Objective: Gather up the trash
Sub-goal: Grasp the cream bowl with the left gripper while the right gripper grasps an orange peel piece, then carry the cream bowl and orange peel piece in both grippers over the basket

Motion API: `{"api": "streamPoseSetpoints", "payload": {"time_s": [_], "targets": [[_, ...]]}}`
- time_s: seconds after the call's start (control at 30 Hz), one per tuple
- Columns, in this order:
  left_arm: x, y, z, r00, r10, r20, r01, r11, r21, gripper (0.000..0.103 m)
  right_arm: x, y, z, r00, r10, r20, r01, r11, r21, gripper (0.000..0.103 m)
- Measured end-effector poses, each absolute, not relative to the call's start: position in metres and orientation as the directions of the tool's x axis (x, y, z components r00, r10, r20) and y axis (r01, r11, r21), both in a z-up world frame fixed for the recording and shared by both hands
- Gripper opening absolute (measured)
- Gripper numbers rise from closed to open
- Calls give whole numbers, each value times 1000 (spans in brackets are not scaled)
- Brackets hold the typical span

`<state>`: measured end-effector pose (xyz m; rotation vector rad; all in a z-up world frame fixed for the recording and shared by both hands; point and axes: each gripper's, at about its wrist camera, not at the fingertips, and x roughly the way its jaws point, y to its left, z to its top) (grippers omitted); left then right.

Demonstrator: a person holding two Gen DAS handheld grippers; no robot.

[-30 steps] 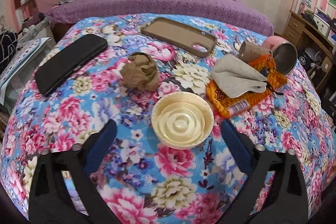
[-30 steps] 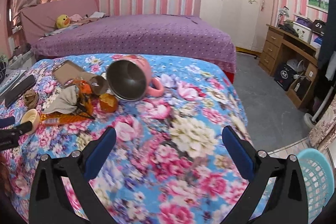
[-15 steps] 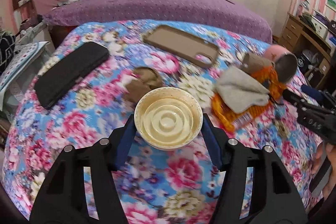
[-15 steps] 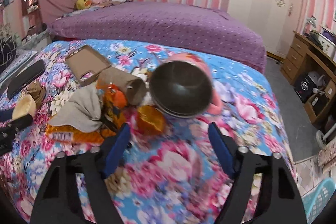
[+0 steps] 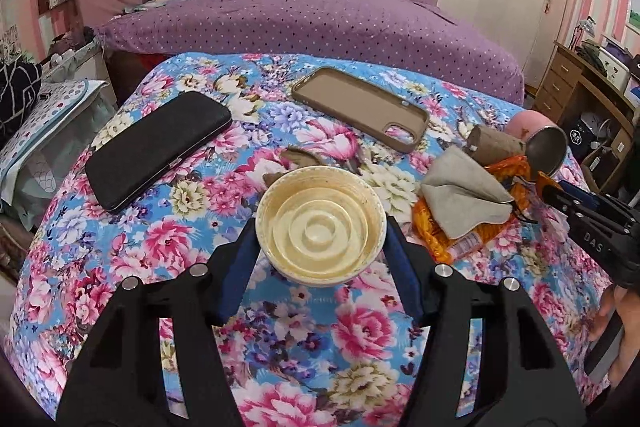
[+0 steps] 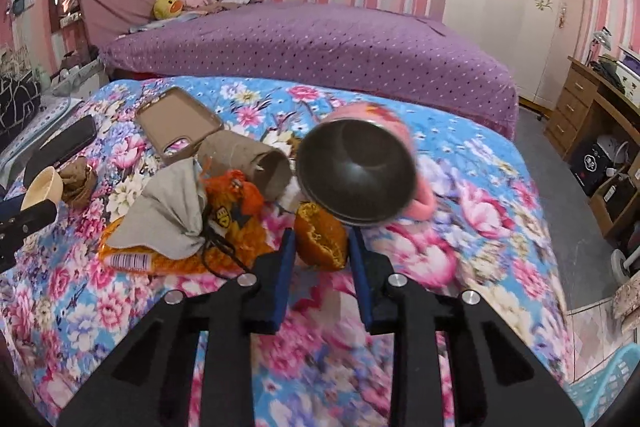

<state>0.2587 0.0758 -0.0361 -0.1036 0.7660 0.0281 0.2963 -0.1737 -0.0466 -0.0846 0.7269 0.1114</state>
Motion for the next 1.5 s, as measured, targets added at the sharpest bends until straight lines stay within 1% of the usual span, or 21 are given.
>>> {"api": "streamPoseSetpoints", "payload": {"time_s": [0.33, 0.47, 0.63, 0.77, 0.83, 0.97, 1.1, 1.27, 1.5], "targets": [[227, 37, -24, 761, -41, -648, -9, 997, -74, 60, 230, -230, -25, 785, 17, -620, -46, 998, -31, 28], [207, 14, -20, 778, -45, -627, 19, 999, -48, 60, 196, -258, -16, 800, -11, -600, -5, 1000, -26, 28], [189, -16, -15, 789, -83, -609, 53, 996, -67, 60, 154, -293, -9, 815, -57, -576, 50, 998, -29, 28], [177, -48, -14, 780, -122, -613, 93, 993, -79, 60, 129, -324, -8, 824, -94, -558, 85, 995, -43, 28], [168, -67, -12, 783, -125, -610, 112, 992, -61, 60, 121, -340, -7, 825, -111, -554, 99, 994, -53, 28], [153, -102, -13, 776, -168, -608, 140, 986, -93, 60, 107, -376, -5, 826, -134, -547, 139, 990, -32, 28], [145, -137, -10, 777, -182, -602, 174, 982, -73, 60, 96, -407, -9, 820, -157, -550, 175, 984, -20, 28], [134, -184, -6, 777, -218, -590, 233, 971, -52, 60, 84, -442, -12, 810, -215, -545, 222, 973, -53, 28], [124, -238, -4, 765, -273, -583, 307, 951, -43, 60, 65, -489, -19, 801, -258, -541, 304, 953, -5, 28]]}}
